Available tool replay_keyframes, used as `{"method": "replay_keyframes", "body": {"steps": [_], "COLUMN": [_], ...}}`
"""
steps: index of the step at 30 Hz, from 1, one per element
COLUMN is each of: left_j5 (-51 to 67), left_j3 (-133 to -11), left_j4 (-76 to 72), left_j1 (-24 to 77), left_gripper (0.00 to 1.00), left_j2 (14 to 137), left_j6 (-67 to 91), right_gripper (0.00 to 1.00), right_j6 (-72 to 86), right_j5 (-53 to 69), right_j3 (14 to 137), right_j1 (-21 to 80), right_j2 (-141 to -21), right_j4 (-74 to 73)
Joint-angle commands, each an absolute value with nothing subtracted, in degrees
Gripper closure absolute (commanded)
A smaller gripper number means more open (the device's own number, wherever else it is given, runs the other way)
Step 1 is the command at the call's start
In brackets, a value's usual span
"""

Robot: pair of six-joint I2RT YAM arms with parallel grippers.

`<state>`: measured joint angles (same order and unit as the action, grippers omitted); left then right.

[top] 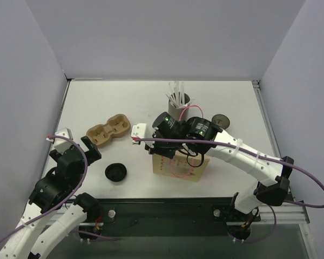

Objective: Pack the takeout coffee

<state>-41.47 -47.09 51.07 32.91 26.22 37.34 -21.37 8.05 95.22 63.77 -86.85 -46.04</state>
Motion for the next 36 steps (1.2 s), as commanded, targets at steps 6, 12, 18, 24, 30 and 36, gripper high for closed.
{"method": "replay_keyframes", "body": {"steps": [6, 12, 18, 24, 30, 36], "left_j5": [-41.2, -40.8, -40.4, -39.3, -37.8, -35.8], "left_j3": [-48.3, -48.3, -48.0, -47.7, -49.6, -54.4], "left_j4": [49.7, 49.5, 49.1, 48.6, 48.9, 49.2], "left_j1": [32.7, 32.7, 32.7, 32.8, 32.8, 32.7], "left_gripper": [0.03, 0.03, 0.03, 0.03, 0.05, 0.05], "left_j2": [27.5, 28.0, 27.7, 28.4, 30.1, 38.2], "left_j6": [36.6, 36.3, 36.2, 35.5, 35.5, 35.5], "right_gripper": [0.96, 0.96, 0.96, 0.85, 0.54, 0.38], "right_j6": [-24.6, -26.9, -28.9, -30.5, -23.5, -12.4], "right_j5": [13.0, 16.0, 21.3, 20.6, 11.3, -2.3], "right_j3": [96.4, 96.9, 97.1, 98.0, 101.9, 99.6], "right_j1": [64.3, 64.2, 64.4, 64.3, 64.1, 64.2], "right_j2": [-86.8, -87.1, -87.3, -87.6, -86.8, -82.0], "right_j4": [-45.5, -45.9, -46.8, -47.1, -46.1, -38.1]}}
